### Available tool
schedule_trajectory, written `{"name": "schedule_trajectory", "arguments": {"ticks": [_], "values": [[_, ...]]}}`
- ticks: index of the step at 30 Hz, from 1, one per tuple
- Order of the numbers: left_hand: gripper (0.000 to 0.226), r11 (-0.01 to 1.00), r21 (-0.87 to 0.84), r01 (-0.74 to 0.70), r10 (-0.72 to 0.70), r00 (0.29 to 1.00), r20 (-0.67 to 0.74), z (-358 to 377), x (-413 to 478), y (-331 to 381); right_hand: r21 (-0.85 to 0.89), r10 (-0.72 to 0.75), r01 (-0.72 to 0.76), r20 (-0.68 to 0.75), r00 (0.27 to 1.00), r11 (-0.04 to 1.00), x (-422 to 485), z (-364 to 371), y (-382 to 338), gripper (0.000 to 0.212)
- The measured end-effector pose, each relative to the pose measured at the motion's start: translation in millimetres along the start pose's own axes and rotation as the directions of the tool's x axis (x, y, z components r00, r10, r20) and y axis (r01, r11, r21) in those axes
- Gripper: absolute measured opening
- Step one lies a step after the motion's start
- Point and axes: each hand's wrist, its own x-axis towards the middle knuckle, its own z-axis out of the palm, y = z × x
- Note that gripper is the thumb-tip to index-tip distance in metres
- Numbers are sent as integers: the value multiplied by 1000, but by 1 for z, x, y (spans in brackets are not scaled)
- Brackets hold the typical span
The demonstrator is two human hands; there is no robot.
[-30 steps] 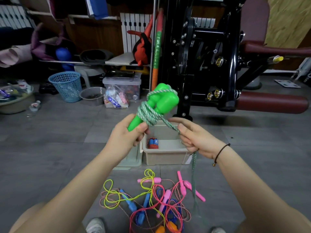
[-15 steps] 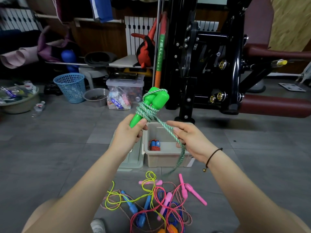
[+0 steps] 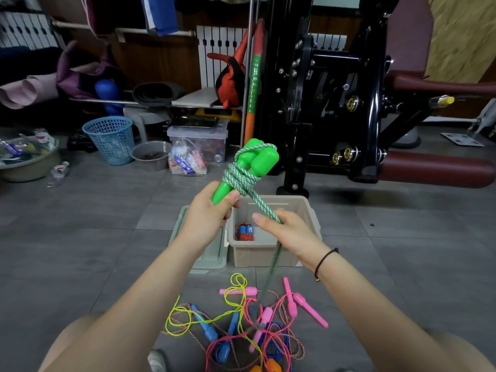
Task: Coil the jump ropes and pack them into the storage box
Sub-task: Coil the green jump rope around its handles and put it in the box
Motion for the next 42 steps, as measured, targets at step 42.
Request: {"name": "schedule_trajectory", "arguments": {"ticks": [42], "values": [[25, 659, 750, -53, 3, 998, 67, -18, 21, -25, 222, -172, 140, 129, 977, 965, -21, -66, -32, 17]]}}
